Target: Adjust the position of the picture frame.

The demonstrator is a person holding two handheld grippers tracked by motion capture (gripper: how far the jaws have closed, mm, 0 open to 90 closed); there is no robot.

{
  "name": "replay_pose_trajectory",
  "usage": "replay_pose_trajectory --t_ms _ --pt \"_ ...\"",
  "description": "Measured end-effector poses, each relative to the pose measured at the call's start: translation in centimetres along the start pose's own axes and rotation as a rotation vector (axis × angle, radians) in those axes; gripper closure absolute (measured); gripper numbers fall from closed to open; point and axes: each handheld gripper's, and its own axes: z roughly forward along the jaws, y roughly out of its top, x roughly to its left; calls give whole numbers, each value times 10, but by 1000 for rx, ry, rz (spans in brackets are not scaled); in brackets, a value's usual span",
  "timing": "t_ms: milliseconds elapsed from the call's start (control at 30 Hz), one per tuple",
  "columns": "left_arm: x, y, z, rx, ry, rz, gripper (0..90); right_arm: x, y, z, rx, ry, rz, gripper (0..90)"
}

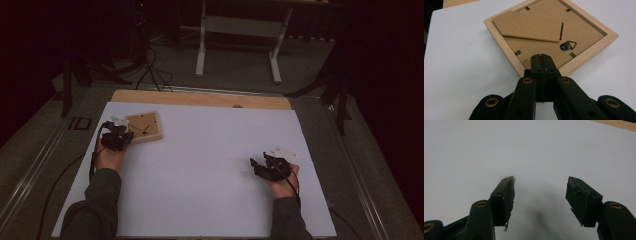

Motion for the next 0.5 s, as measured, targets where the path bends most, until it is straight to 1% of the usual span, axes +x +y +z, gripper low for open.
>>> replay_pose_trajectory --t_ms 133,367,500 --pt "-3 0 0 -1 -4 12 897 0 0 0 3 -1 -2 392" --pt "-3 -4 -1 -20 -23 -1 896 0 0 0 1 2 -2 390" --pt "-5 -5 -3 -19 -30 -2 897 0 0 0 1 2 -2 389"
